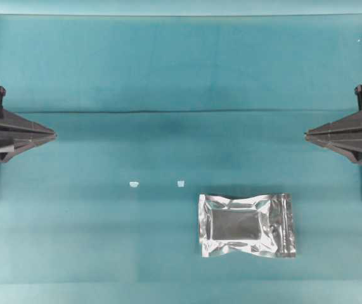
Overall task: Hand over the silver zip bag and make it stand upright.
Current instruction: 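Move the right gripper toward the right edge of the silver zip bag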
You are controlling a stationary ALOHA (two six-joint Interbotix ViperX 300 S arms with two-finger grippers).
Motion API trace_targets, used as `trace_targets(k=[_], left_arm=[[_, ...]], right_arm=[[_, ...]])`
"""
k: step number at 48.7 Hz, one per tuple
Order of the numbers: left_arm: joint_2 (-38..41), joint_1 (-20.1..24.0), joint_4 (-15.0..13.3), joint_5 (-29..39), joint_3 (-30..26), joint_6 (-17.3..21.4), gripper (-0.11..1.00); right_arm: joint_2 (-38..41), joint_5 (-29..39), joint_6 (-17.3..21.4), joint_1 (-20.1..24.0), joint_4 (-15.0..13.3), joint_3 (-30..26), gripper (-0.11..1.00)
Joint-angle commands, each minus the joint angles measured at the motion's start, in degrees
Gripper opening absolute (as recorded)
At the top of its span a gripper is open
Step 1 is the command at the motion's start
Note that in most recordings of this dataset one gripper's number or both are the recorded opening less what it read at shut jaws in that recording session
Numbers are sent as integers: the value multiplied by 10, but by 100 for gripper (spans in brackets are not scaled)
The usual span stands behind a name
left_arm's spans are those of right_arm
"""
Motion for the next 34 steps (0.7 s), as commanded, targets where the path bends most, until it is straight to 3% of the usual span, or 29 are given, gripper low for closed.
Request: trace_targets(k=[1,7,13,20,25,34], left_arm=[[23,-10,10,-2,-22,-3,14],[40,-11,10,-2,-35,1,1],[46,-10,10,-2,-39,4,0],[46,-11,11,5,-40,0,0],[45,-10,11,18,-42,0,0],[42,-11,10,45,-43,1,0]], right_arm=[[7,-4,8,7,6,-11,9],[11,40,53,13,80,-29,0],[11,98,118,15,138,-40,0],[14,149,238,15,234,-54,0],[17,185,308,30,244,-54,0],[25,225,396,39,247,-45,0]])
